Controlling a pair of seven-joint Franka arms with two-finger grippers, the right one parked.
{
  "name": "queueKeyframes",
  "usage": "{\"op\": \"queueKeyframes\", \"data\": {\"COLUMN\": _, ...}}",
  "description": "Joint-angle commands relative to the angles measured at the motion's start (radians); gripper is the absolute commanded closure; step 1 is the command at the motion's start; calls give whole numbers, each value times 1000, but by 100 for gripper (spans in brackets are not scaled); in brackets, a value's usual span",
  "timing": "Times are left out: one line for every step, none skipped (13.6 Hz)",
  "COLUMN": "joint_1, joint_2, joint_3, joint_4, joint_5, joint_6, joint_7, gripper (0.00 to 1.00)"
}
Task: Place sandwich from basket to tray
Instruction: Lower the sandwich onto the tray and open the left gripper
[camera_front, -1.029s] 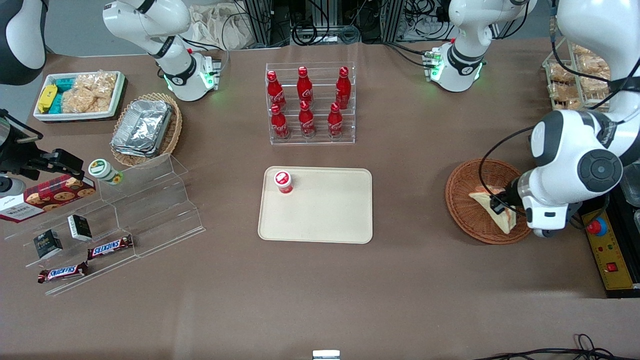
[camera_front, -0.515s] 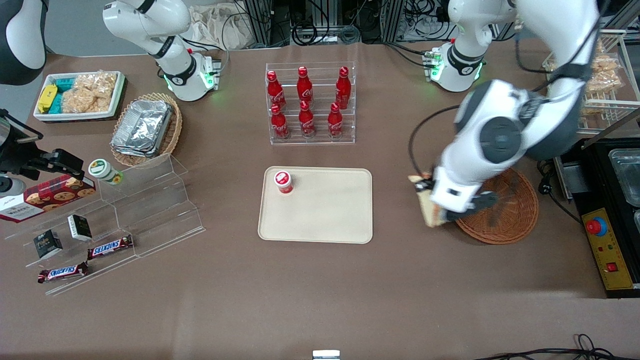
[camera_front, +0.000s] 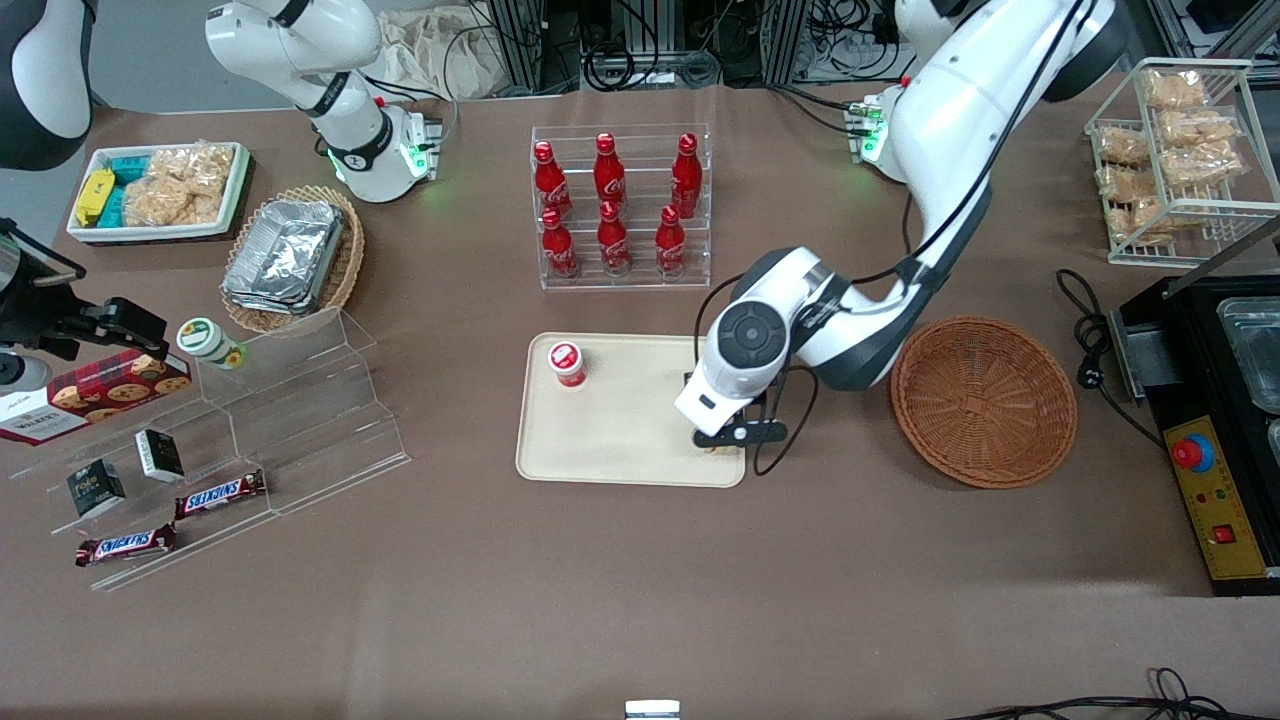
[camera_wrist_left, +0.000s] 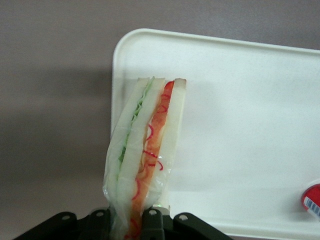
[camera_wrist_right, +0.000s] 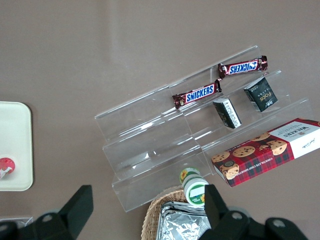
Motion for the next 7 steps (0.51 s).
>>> {"op": "queueKeyframes", "data": {"joint_1": -20, "joint_2": 57, "joint_3": 6, "joint_4": 84, "joint_5": 23, "joint_6": -26, "joint_7": 2, "gripper": 12}}
{"op": "queueKeyframes", "data": {"joint_1": -19, "joint_2": 55, "joint_3": 6, "joint_4": 84, "joint_5": 32, "joint_6": -26, "joint_7": 2, "gripper": 0}}
{"op": "queueKeyframes", "data": {"joint_1": -19, "joint_2": 52, "joint_3": 6, "joint_4": 84, "joint_5": 37, "joint_6": -28, "joint_7": 2, "gripper": 0}}
{"op": "queueKeyframes", "data": {"joint_1": -17, "joint_2": 43, "joint_3": 7, "joint_4": 84, "joint_5": 38, "joint_6": -32, "joint_7": 0, "gripper": 0}}
{"op": "queueKeyframes", "data": {"joint_1": -11, "joint_2": 25, "joint_3": 6, "joint_4": 84, "joint_5": 37, "joint_6": -43, "joint_7": 0, "gripper": 0}}
{"op": "queueKeyframes", "data": {"joint_1": -2, "joint_2": -6, "joint_3": 7, "joint_4": 82, "joint_5": 37, "joint_6": -52, "joint_7": -1, "gripper": 0}}
{"op": "queueKeyframes", "data": {"joint_1": 17, "joint_2": -38, "joint_3": 7, "joint_4": 84, "joint_5": 38, "joint_6": -93, "joint_7": 0, "gripper": 0}}
